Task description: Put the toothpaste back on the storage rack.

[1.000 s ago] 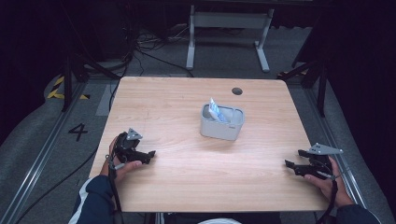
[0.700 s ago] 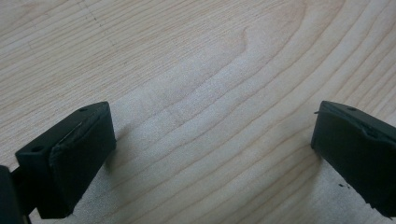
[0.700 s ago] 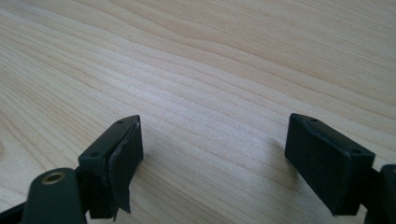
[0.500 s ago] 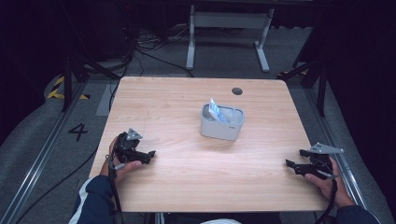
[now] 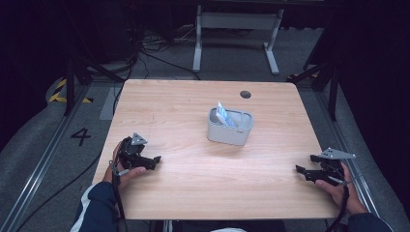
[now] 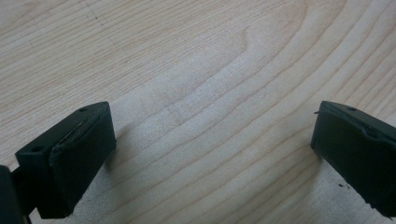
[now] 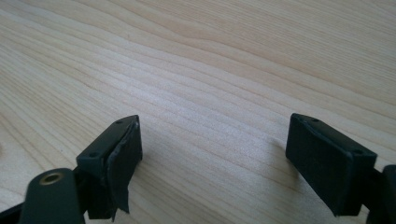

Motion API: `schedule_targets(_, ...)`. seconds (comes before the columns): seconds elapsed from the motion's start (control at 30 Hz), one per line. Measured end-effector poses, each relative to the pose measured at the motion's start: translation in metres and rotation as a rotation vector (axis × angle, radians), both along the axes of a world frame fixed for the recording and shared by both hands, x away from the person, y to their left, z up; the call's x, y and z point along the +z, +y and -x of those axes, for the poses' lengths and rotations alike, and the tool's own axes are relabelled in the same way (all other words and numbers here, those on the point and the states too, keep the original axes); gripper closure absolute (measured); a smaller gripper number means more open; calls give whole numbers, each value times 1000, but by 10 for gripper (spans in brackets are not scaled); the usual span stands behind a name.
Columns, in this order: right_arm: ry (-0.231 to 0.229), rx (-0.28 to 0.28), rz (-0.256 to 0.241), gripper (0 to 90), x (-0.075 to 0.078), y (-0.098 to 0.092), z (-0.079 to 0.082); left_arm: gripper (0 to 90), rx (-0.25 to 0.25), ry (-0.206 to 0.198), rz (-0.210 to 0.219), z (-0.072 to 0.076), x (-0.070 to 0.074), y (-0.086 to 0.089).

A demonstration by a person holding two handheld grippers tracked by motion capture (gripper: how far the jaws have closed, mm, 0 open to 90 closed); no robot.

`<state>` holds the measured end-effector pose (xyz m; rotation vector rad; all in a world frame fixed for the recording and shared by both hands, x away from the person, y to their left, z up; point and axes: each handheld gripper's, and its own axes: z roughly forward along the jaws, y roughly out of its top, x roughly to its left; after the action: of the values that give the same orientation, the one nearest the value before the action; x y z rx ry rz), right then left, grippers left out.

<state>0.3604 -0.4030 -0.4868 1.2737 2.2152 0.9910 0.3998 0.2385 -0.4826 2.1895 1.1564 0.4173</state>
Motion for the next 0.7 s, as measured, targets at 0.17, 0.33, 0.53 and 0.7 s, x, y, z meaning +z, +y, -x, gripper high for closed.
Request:
schedule_targets(0.17,1,1,1,187,0,0,0,1,-2,-1,6,0,0,0)
schedule_targets(0.33,3,3,0,185,0,0,-1,1,-1,-3,7,-1,0,0)
schedule_targets(0.53,2,3,0,185,0,0,-1,1,-3,-6,4,-1,0,0)
schedule_targets(0.7,3,3,0,185,0,0,-1,1,-2,-6,5,-1,0,0)
